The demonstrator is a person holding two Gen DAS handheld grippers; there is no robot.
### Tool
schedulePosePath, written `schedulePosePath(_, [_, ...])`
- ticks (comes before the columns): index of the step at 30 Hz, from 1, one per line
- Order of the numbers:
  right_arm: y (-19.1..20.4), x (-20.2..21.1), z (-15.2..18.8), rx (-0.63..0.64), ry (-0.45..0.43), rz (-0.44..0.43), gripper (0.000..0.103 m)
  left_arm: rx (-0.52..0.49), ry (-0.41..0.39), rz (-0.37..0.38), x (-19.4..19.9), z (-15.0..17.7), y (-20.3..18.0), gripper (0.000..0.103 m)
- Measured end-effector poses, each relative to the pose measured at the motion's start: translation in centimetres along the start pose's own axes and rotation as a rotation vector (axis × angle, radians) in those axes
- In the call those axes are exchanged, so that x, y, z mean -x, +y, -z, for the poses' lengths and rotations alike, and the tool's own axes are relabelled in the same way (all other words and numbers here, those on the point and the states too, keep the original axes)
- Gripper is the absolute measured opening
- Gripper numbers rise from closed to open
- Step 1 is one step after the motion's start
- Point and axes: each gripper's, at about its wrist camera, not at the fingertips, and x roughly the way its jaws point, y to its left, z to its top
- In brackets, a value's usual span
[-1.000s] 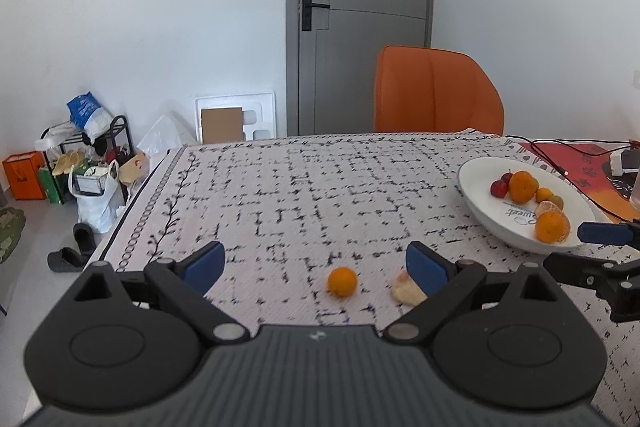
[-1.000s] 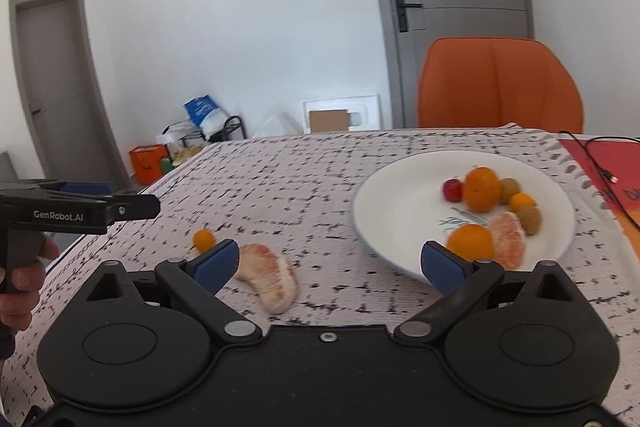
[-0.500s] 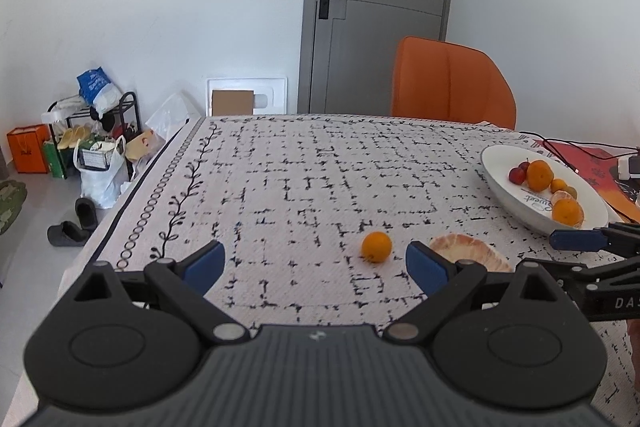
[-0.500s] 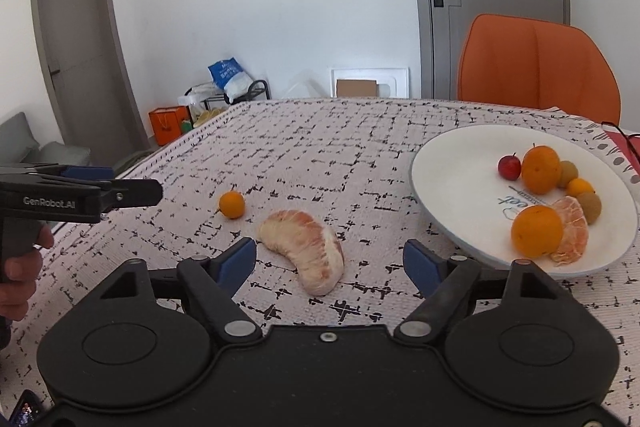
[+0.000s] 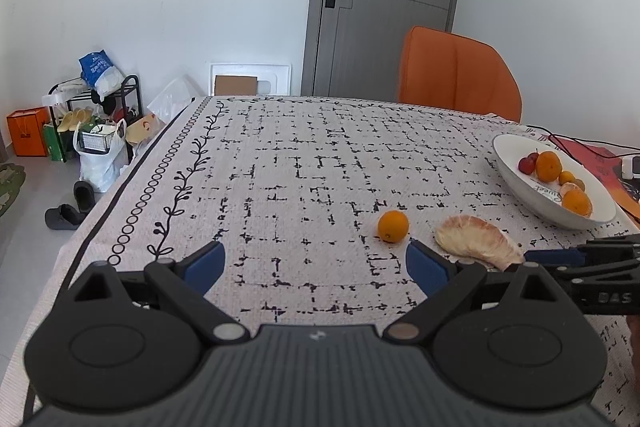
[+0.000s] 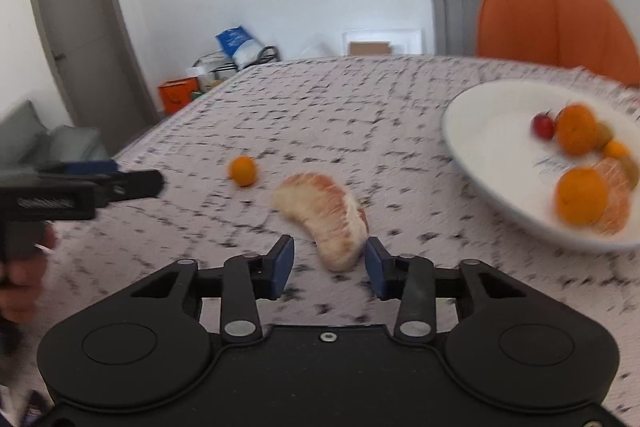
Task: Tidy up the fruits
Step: 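Grasp the small mandarin with the left gripper while the right gripper grasps the pomelo segment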
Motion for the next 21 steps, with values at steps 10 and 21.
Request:
schedulePosePath(10, [0.6,-0.5,-0.5,0.038,-0.009,0.02,0.04,0.004,0.007,0.008,-0.4,-0.1,0.2,0.096])
schedulePosePath(21, [1.5,-2.3,-1.4,0.084,-0.013,0.052,0.057,0.002,0.017,0.012,-1.3,-0.4,-0.2,0.096])
